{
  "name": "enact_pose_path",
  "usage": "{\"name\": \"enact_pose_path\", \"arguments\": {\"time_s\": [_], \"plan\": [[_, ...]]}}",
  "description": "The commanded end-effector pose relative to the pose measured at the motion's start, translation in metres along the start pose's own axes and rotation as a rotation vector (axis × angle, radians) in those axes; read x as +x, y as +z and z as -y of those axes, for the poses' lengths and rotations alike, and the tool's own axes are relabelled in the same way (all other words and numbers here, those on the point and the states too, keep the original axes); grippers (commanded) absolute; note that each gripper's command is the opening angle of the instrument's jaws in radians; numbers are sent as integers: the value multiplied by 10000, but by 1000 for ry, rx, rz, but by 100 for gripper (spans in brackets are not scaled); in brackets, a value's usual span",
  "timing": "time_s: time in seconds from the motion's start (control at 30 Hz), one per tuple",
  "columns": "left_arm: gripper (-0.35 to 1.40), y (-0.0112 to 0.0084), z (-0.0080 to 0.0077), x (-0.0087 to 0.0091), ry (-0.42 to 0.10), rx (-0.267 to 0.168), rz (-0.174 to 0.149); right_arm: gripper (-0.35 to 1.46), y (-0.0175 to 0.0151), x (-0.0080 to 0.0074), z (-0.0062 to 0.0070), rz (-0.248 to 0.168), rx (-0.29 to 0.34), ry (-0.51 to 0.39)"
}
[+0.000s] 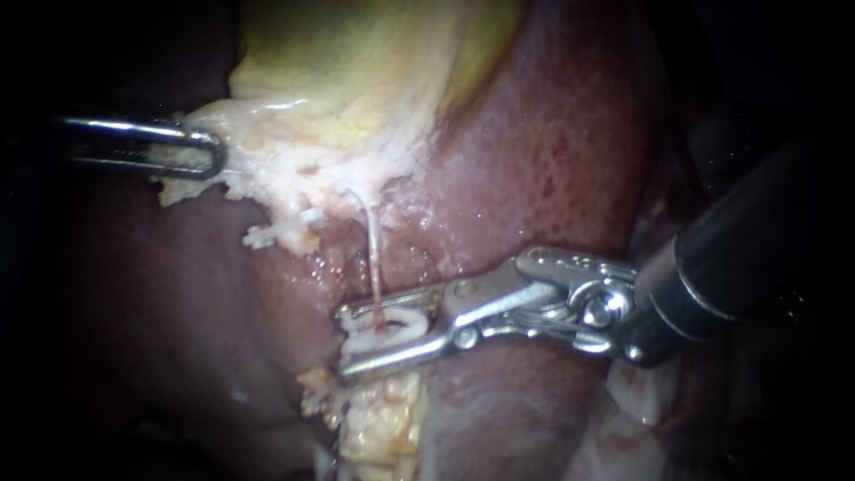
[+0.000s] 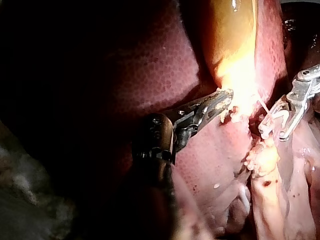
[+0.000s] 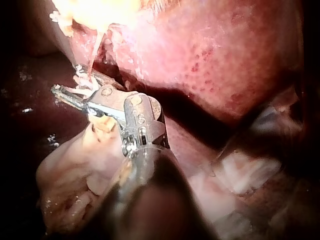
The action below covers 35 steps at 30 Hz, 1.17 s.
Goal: Clipping second clip right tube
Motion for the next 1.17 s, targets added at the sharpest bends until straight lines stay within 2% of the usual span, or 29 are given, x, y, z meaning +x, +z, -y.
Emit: {"name": "enact_pose_path", "arguments": {"time_s": [0.03,0.23,0.37,0.47,0.6,1.17], "plan": [[-35,1,0,0,0,1,0,11,0,0,-1,1,0,5],[-35,1,0,0,0,1,0,-12,-2,-1,-5,2,1,16],[-35,1,0,0,0,1,0,-35,-4,-1,-5,0,3,69],[-35,1,0,0,0,1,0,-35,-4,-1,-5,7,-2,117],[-35,1,0,0,0,1,0,-35,-4,-2,-4,45,-25,119],[-35,3,0,1,-1,2,-1,-35,-4,-3,-5,47,-23,118]]}}
